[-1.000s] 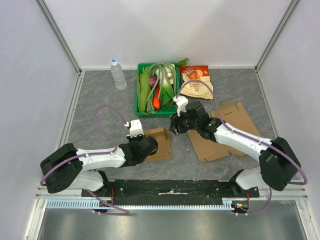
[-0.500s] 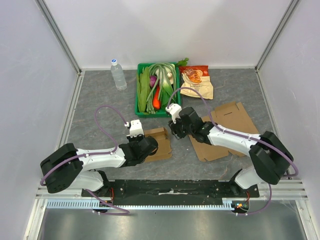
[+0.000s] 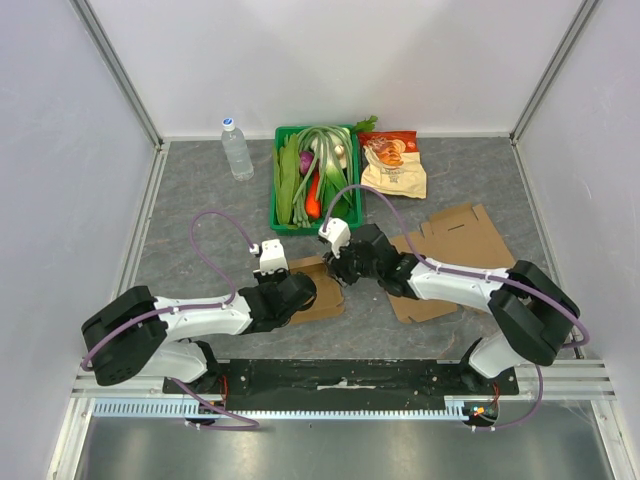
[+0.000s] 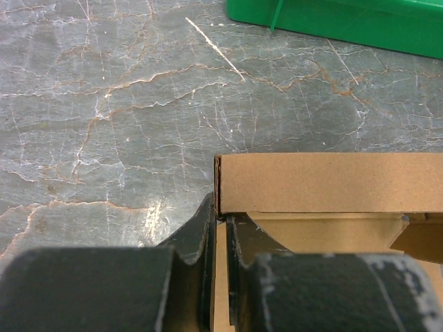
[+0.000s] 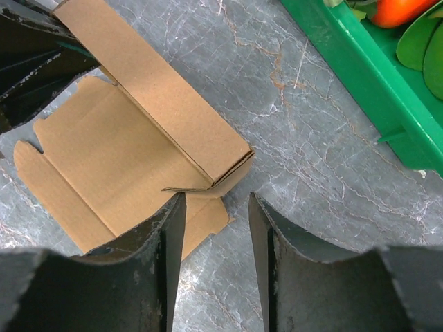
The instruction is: Fold the paper box
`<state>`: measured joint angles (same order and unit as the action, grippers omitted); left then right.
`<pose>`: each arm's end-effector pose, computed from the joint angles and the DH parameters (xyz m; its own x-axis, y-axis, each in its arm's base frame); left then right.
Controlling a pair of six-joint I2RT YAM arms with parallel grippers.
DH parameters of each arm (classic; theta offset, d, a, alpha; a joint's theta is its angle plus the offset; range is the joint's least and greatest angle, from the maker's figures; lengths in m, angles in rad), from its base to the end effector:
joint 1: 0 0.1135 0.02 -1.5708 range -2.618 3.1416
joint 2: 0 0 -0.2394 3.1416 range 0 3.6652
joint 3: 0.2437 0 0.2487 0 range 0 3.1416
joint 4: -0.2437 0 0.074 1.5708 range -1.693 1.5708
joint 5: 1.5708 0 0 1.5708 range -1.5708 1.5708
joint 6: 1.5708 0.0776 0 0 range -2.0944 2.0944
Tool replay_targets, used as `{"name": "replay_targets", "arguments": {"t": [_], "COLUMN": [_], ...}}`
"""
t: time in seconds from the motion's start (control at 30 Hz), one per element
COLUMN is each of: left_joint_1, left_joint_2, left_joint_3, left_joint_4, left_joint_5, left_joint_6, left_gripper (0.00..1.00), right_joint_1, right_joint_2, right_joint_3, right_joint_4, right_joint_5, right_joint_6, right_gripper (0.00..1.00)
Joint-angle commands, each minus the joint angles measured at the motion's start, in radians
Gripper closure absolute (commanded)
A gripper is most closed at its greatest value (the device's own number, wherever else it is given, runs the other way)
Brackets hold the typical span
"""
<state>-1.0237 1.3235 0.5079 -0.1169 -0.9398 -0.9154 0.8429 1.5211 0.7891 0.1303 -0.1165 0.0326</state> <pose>0.1793 -0.1740 0.1148 -0.4557 -0.1510 -0.8772 -0.1767 0.9812 -0.0772 0.2276 0.2690 0.1504 -0.4026 -0.4032 -0.8218 -0.7926 0.6027 0.0926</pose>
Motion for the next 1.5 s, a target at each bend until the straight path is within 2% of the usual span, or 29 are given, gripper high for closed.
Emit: {"name": "replay_targets", "arguments": {"t": [0.0,0.1,0.37,0.5,0.83,0.9,0.93,1.03,1.27,1.33,1.4,1.47], "left_joint_1": [-0.009,-0.01,-0.016,-0.021,-0.026,-0.026,-0.026,-0.026,-0.026,-0.026,-0.026,-0.026], "left_joint_2": [0.014,0.016,0.026,0.042,0.048,0.048,0.048,0.043,0.048,0.046,0.046,0.046], "left_joint_3": [0.03,0.032,0.044,0.058,0.064,0.066,0.066,0.061,0.07,0.069,0.069,0.07], "left_joint_4": [0.017,0.017,0.008,-0.006,-0.01,-0.015,-0.015,-0.017,-0.026,-0.026,-0.026,-0.029], "left_joint_5": [-0.036,-0.037,-0.048,-0.05,-0.053,-0.054,-0.054,-0.054,-0.054,-0.054,-0.054,-0.054], "left_joint_6": [0.013,0.012,0.012,0.01,0.009,0.007,0.006,0.003,0.003,0.001,0.001,0.001], "left_gripper": [0.98,0.98,0.98,0.98,0.98,0.98,0.98,0.98,0.98,0.98,0.98,0.98], "right_joint_1": [0.012,0.024,0.071,0.105,0.107,0.105,0.104,0.104,0.104,0.088,0.023,-0.043], "right_joint_2": [-0.009,-0.019,-0.019,0.013,0.06,0.053,0.047,-0.016,-0.313,-0.36,-0.378,-0.345], "right_joint_3": [-0.042,-0.082,-0.183,-0.189,-0.183,-0.168,-0.154,-0.146,-0.221,-0.222,-0.205,-0.202], "right_joint_4": [0.161,0.23,0.474,0.535,0.578,0.549,0.473,0.379,0.146,0.044,-0.016,-0.04], "right_joint_5": [-0.003,0.066,0.222,0.313,0.313,0.269,0.252,0.219,0.245,0.332,0.377,0.361], "right_joint_6": [0.003,0.006,0.018,0.003,-0.025,-0.004,0.004,0.067,0.191,0.222,0.234,0.195], "right_gripper": [0.49,0.47,0.55,0.54,0.56,0.5,0.43,0.36,0.25,0.23,0.24,0.29]}}
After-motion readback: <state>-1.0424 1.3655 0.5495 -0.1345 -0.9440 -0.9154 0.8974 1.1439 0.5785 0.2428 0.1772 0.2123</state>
